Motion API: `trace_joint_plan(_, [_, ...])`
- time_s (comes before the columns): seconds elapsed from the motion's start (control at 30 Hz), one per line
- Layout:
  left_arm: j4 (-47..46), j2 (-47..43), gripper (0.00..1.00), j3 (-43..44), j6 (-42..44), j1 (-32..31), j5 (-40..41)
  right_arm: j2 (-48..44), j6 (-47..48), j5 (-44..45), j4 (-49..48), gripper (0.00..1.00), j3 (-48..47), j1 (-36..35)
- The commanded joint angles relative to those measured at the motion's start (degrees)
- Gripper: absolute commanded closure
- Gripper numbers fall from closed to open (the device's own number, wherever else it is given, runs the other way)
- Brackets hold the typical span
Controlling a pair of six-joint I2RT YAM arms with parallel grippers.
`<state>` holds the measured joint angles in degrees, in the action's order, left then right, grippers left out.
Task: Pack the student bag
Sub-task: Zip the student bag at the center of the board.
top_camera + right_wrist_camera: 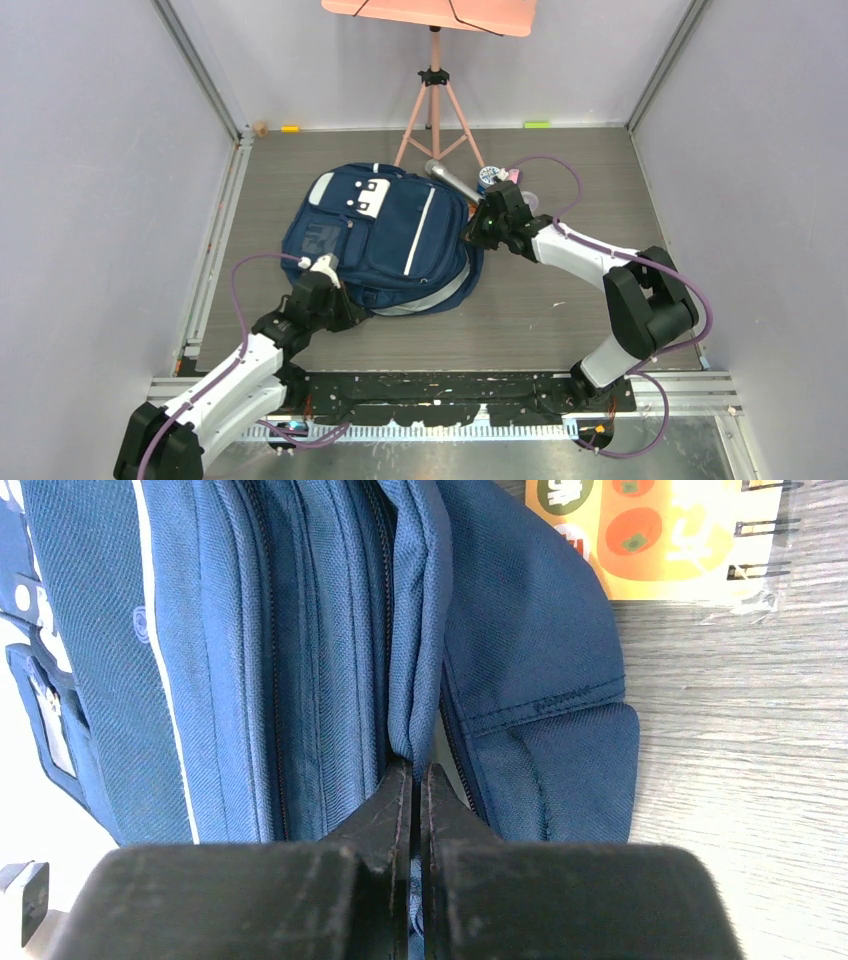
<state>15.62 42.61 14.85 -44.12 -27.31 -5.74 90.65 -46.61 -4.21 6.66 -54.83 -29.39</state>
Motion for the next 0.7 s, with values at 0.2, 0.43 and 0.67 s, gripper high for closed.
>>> trace_joint_plan(0.2, [-7.08,3.22,1.00,5.78,-0.06,-4.21,-5.00,1.68,-2.76,-1.69,-8.45,1.00,0.98,0.12])
trace_joint_plan(0.43, [-11.24,10.15,1.00,10.74,-1.60,-10.87,-1.24,1.65,-3.85,-1.52,-10.38,1.00,2.10,0.03])
trace_joint_plan(0.67, [-18.67,19.72,1.00,16.62,-3.07,-17.83,1.45,1.93,-4.25,-0.50,-11.31,0.99,2.40,-0.74])
